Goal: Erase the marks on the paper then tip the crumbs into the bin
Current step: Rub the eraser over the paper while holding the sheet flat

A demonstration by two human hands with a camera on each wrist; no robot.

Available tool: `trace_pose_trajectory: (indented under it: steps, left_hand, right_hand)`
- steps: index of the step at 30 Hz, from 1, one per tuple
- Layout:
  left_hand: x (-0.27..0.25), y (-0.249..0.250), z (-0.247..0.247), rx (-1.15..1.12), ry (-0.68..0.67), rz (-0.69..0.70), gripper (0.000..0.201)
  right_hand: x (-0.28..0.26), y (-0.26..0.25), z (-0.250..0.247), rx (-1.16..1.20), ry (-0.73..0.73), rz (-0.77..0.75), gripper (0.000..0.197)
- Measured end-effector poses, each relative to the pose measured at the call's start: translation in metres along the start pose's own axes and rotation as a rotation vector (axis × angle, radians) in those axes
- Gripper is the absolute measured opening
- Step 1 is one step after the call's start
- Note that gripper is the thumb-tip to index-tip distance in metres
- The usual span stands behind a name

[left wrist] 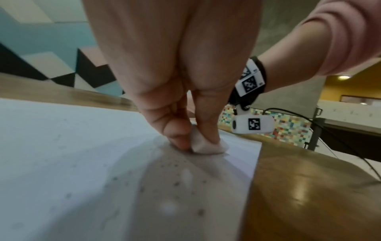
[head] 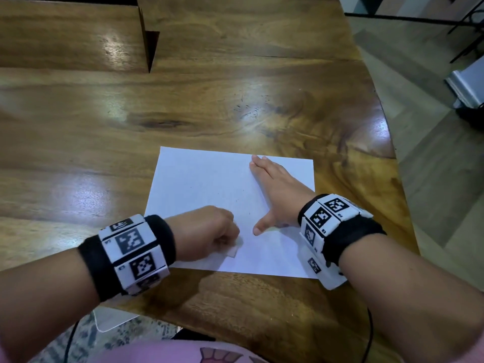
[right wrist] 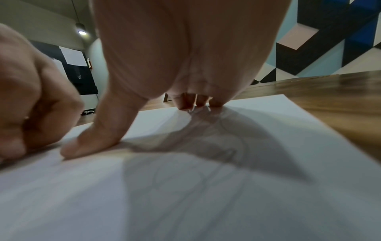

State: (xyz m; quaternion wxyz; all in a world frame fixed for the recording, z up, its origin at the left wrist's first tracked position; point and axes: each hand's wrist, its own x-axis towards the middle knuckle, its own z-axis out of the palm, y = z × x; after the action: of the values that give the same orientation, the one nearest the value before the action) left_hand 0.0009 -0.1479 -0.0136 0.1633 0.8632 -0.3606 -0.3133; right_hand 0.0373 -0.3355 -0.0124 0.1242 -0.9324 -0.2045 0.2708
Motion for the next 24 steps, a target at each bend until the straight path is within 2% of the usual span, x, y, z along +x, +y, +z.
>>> trace_pose_trajectory:
  steps: [4, 5, 9, 10, 13, 14, 17, 19, 24]
  left_hand:
    - [0.013, -0.002, -0.014, -0.062, 0.269, -0.122, 0.006]
    - [0.013, -0.003, -0.014, -0.061, 0.267, -0.119, 0.007]
    - [-0.006, -0.002, 0.000, -0.041, 0.027, -0.040, 0.009]
    - [-0.006, -0.003, 0.000, -0.049, 0.055, -0.044, 0.009]
    - [0.007, -0.006, -0.009, -0.047, 0.286, -0.090, 0.009]
    - [0.007, -0.006, -0.008, -0.056, 0.303, -0.079, 0.012]
    - [-0.006, -0.002, 0.006, -0.061, 0.127, -0.006, 0.015]
    - [-0.012, -0.001, 0.010, -0.068, 0.092, -0.018, 0.012]
    - [0.009, -0.004, -0.012, -0.080, 0.375, -0.211, 0.006]
  right_hand:
    - [0.000, 0.000, 0.001, 0.000, 0.002, 0.000, 0.133]
    - [0.000, 0.000, 0.000, -0.002, 0.001, -0.001, 0.133]
    - [0.000, 0.000, -0.001, -0.003, 0.003, -0.005, 0.133]
    - [0.000, 0.000, 0.000, -0.002, 0.004, -0.004, 0.133]
    - [0.000, 0.000, 0.000, 0.004, 0.001, -0.001, 0.133]
    - [0.000, 0.000, 0.000, 0.006, 0.000, 0.000, 0.133]
    - [-0.001, 0.000, -0.002, 0.007, -0.002, -0.006, 0.132]
    - [-0.001, 0.000, -0.002, 0.004, 0.004, -0.012, 0.132]
    - [-0.001, -0.001, -0.001, 0.001, 0.006, -0.008, 0.132]
